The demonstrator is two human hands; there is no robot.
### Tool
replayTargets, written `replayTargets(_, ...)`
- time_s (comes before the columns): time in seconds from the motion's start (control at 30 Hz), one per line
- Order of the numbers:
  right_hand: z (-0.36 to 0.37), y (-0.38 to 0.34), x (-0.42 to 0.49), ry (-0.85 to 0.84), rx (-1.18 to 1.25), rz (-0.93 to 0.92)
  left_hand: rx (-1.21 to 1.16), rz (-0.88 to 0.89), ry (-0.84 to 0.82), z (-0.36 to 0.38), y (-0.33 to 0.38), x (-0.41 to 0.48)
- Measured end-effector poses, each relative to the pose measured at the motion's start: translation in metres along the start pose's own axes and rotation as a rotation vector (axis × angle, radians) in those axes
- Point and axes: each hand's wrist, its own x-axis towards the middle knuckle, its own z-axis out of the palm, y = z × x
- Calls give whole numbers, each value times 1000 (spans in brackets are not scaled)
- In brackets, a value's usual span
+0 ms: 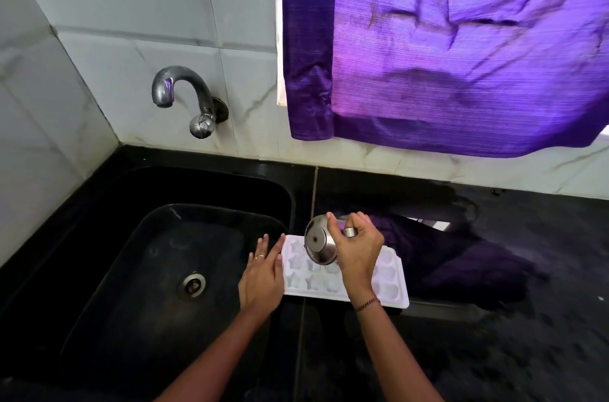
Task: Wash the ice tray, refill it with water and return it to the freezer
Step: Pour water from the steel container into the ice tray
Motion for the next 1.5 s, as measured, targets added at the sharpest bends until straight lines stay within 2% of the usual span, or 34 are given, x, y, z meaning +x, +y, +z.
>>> replayTargets(0.2, -6, 6, 1, 65, 164, 331, -5, -12, -1, -2, 1, -1)
replayTargets(0.3, -10, 8, -3, 69, 185, 367, -3, -26, -12, -5, 5, -3)
replayTargets(0.5, -15, 2, -12, 43, 140, 280, -15, -9, -3, -2, 1, -1)
replayTargets(0.87, -13, -1, -22, -84, 43, -59, 2, -5, -1, 1, -1, 1)
replayTargets(1.07, -12, -3, -23, -109, -52, -168, 37, 16, 9, 5, -6, 4)
replayTargets(1.3, -10, -3, -23, -107, -90, -249, 23, 32, 33, 6, -6, 4)
replayTargets(1.5, -12, -2, -22, -107, -81, -214, 40, 37, 39, 8, -9, 4)
